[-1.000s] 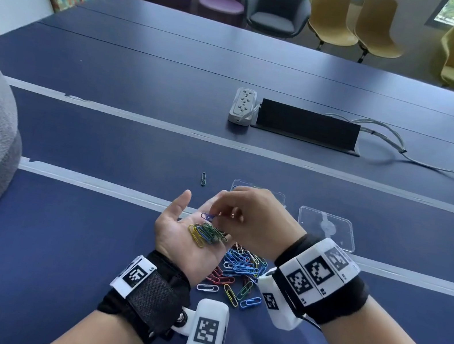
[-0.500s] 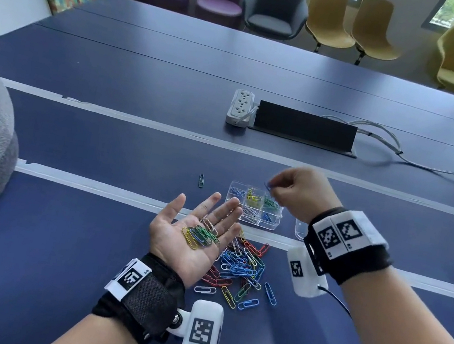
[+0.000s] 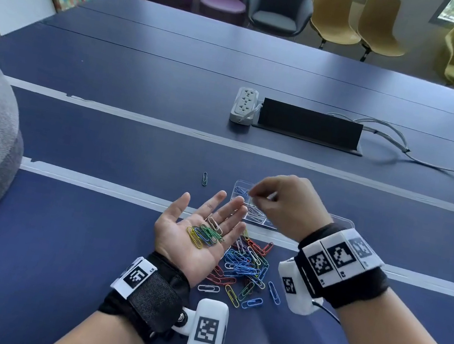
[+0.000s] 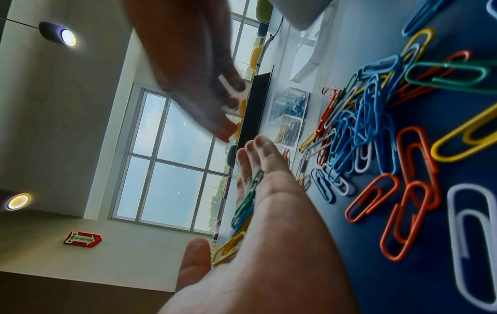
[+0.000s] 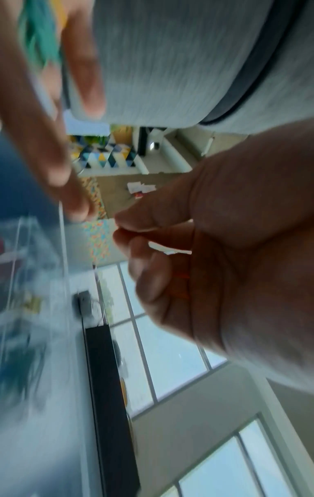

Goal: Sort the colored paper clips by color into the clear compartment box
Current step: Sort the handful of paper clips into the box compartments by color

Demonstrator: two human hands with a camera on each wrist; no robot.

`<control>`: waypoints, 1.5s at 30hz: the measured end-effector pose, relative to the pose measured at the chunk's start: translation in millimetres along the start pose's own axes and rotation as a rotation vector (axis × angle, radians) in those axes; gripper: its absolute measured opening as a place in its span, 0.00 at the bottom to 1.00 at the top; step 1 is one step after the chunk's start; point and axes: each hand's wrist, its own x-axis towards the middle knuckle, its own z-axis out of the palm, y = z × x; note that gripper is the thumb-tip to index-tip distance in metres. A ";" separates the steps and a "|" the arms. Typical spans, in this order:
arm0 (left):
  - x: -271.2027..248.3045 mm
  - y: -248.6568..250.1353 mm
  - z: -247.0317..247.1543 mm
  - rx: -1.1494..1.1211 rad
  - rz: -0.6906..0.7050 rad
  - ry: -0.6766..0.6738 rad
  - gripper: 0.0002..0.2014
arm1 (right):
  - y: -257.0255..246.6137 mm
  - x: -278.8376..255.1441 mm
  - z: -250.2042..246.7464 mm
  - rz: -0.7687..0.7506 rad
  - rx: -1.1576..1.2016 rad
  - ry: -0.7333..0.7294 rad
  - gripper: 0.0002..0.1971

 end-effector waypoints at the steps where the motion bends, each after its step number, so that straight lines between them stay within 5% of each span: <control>1: 0.1 -0.8 0.5 0.004 0.008 0.008 0.32 | -9.9 -4.9 0.6 -0.072 0.040 -0.030 0.07; 4: -1.0 -1.4 3.2 0.004 0.021 0.016 0.32 | -31.0 -17.1 5.9 -0.206 0.035 -0.216 0.06; 9: -4.4 0.7 2.4 0.022 0.029 -0.010 0.32 | -39.7 -22.3 17.3 -0.176 -0.069 -0.352 0.13; 31: -8.4 6.0 2.4 0.003 0.048 0.023 0.31 | -48.6 -25.1 21.6 -0.178 0.009 -0.186 0.13; 40: -8.2 4.8 4.4 -0.006 0.012 -0.017 0.32 | -47.7 -29.4 22.4 -0.207 -0.032 -0.250 0.17; 45: -8.5 5.1 3.7 -0.044 -0.013 -0.026 0.32 | -47.6 -30.2 23.8 -0.210 -0.068 -0.318 0.10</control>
